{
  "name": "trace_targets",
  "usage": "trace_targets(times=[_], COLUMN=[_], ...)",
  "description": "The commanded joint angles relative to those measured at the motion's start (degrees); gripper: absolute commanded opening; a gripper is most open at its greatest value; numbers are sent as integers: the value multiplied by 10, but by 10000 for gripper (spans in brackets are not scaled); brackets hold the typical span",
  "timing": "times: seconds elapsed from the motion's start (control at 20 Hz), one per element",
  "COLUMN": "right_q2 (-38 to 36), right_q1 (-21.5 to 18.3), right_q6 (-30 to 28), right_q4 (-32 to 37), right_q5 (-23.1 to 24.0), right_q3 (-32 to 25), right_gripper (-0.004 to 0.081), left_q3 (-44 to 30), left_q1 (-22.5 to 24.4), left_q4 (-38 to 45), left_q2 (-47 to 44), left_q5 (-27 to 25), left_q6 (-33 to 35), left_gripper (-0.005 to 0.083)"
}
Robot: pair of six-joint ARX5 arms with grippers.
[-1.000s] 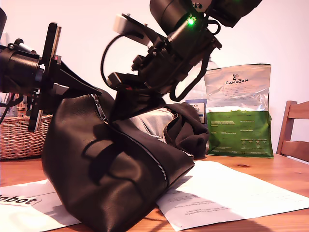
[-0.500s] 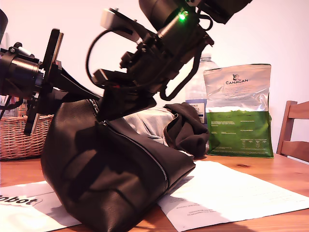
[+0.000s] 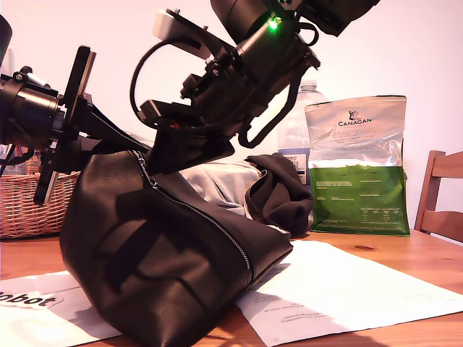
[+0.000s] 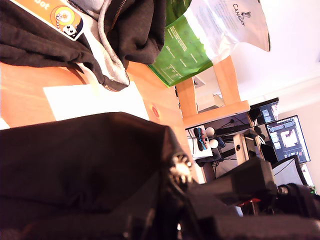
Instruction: Open the zipper in the zip bag in front of you
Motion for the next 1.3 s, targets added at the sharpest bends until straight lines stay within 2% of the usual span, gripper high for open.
trace_targets(times=[0.0, 0.45, 1.25], right_q2=[-9, 6, 37], right_q1=[5, 6, 14], right_q6=[1, 3, 3], right_q4=[3, 34, 28], right_q5=[-1, 0, 6], right_q3=[3, 3, 3], right_gripper=[199, 193, 192], left_q3=[-1, -1, -1], left_q1=[-2, -2, -2], left_q4=[4, 4, 5], left_q2=[-1, -1, -1], left_q5=[3, 3, 9], left_q6=[-2, -16, -28], left_gripper=[-24, -24, -24])
